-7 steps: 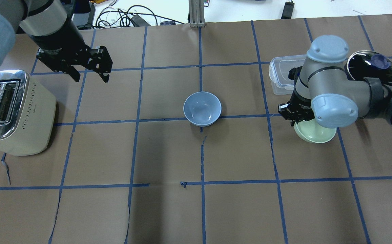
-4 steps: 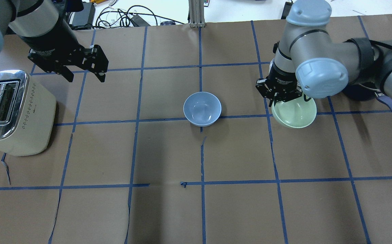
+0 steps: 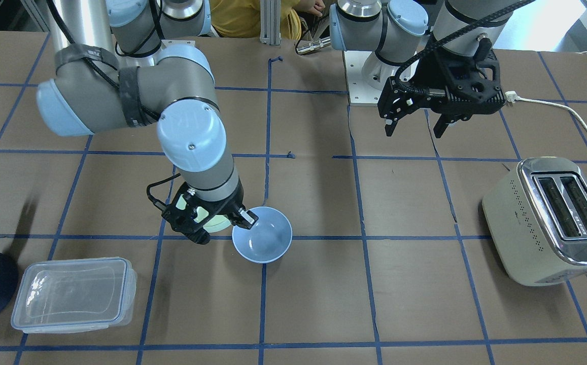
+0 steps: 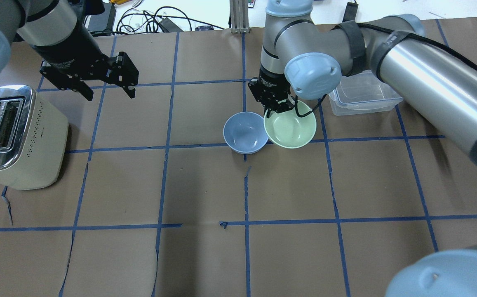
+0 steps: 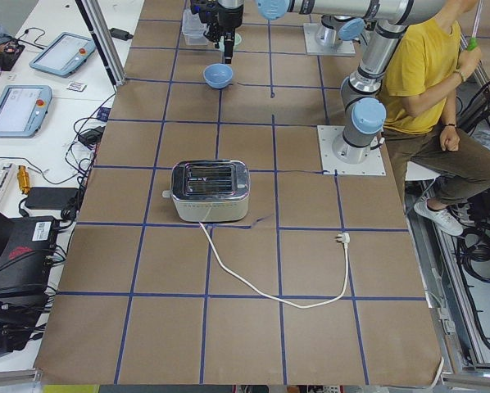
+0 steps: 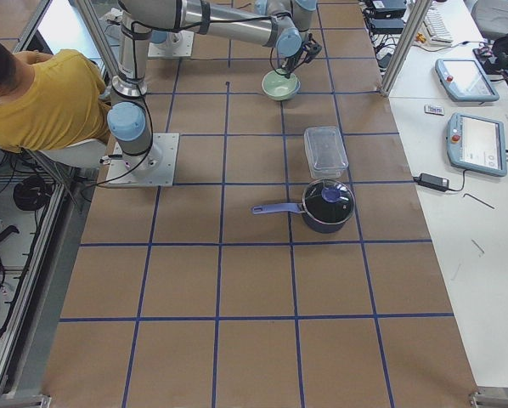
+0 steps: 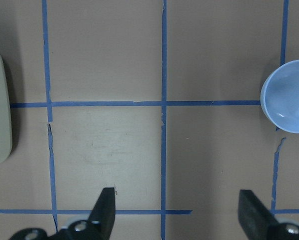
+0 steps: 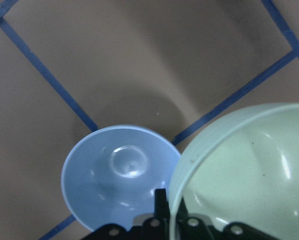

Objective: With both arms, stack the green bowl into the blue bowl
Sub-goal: 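Carry the green bowl with the right gripper over the blue bowl and lower it in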

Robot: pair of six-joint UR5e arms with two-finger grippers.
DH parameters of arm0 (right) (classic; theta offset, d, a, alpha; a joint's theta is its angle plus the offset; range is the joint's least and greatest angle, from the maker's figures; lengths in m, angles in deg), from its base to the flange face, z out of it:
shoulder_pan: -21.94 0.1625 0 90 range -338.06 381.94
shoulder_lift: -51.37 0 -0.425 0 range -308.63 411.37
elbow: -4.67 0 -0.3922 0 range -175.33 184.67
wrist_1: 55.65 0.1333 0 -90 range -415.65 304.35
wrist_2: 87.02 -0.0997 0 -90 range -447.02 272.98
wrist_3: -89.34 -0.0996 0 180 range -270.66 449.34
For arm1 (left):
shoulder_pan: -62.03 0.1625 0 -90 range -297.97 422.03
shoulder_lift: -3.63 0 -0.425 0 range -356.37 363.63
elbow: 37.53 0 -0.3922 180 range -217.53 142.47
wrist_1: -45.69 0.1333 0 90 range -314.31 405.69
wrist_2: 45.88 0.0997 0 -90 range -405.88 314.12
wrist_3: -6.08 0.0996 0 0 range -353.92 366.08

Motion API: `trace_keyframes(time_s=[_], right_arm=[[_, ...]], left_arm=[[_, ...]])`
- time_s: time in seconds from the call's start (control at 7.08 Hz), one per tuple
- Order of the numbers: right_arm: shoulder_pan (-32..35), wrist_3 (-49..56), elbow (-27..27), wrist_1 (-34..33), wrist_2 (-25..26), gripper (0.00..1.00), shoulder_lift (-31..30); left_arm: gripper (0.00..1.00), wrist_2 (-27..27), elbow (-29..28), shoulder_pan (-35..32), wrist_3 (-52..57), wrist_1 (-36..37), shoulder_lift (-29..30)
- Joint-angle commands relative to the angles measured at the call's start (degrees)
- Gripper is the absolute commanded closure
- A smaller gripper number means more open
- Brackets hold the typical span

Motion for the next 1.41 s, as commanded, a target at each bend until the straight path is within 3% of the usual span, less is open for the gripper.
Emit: trace_keyframes(time_s=[0.0,0.28,0.56,0.71,0.85,0.99,1.27], right_arm=[[3.14,-10.48,-6.54,-0.11,-0.58,1.0,6.29],[4.2,-10.93,-7.18,-0.28,-1.64,1.0,7.89],[4.46,-11.02,-7.09,0.33,-3.56,1.0,8.16],[4.46,-10.5,-7.09,0.07,-3.66,0.32,8.42],[4.46,-10.67,-7.09,-0.11,-3.66,0.08,8.42],[4.38,-10.06,-7.18,0.07,-3.05,0.0,8.16],[2.28,0.5,-10.15,4.95,1.57,0.0,6.5]], left_arm=[[0.09,0.24,-0.52,-0.13,-0.37,0.86,0.43],[0.0,0.6,-0.09,-0.04,-0.98,4.11,0.52],[0.0,0.51,-0.09,-0.04,-3.53,5.17,0.87],[0.0,0.68,0.09,-0.22,-3.53,6.31,0.96],[0.0,0.51,0.09,-0.22,-3.53,6.32,1.04],[0.0,0.68,0.0,-0.13,-3.45,6.32,1.05],[0.0,0.16,0.09,-0.13,-3.36,6.32,0.96]])
